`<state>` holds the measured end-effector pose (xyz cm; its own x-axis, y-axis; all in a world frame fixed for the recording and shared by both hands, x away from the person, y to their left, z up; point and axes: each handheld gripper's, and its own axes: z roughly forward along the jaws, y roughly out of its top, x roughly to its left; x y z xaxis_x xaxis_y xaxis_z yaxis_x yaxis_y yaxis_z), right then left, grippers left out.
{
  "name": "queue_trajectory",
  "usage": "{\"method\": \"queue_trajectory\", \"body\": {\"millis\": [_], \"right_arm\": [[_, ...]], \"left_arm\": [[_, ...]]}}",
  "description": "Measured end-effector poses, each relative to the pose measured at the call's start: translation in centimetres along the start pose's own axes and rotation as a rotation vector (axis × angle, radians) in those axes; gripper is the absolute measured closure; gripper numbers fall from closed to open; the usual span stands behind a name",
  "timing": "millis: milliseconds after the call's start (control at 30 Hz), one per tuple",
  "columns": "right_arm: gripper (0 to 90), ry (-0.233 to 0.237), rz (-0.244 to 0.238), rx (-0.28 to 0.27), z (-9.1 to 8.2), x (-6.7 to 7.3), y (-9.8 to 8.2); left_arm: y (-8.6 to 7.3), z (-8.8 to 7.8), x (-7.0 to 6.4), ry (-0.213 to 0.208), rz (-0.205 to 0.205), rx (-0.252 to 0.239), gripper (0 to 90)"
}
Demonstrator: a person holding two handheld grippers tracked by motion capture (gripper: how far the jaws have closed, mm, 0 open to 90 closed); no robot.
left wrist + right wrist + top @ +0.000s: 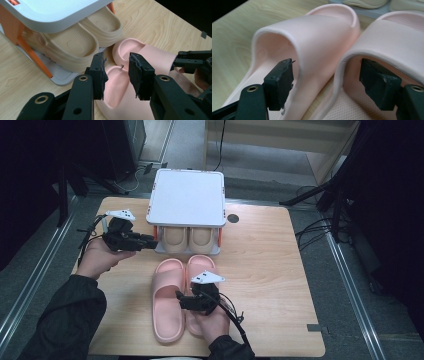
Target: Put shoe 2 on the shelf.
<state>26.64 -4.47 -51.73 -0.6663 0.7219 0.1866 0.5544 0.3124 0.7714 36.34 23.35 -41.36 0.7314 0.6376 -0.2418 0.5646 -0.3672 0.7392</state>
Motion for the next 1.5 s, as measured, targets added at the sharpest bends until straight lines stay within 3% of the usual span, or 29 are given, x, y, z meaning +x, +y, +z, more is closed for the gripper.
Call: {"method": "queue_trajectory", "body": {"millis": [233,433,667,867,1000,1500], "right_arm": [[26.7,-0.037,0.033,0.001,0.4,0.3,0.3],[29.9,-0.075,0.031,0.009,1.0,0.5,0.3],[46.8,-0.065,0.045,0.007,1.0,0.4,0.3],[51.2,-0.049,0.035,0.016,0.9,0.0,0.4],[61.8,-0.045,0.043,0.02,0.6,-0.3,0.4],[71.2,-0.051,0.077,0.036,0.0,-0.9,0.5]], "left_arm": [[-0.2,0.2,-0.1,-0.005,0.005,0.0,65.0],[-0.4,0.3,0.2,-0.003,-0.002,0.004,64.9],[-0.5,0.4,0.1,-0.003,-0.002,0.005,64.8],[-0.6,0.4,0.2,-0.006,-0.004,0.005,64.8],[-0.7,0.4,0.3,-0.003,-0.004,0.004,64.7],[-0.8,0.4,0.3,-0.001,-0.004,0.004,64.6]]}}
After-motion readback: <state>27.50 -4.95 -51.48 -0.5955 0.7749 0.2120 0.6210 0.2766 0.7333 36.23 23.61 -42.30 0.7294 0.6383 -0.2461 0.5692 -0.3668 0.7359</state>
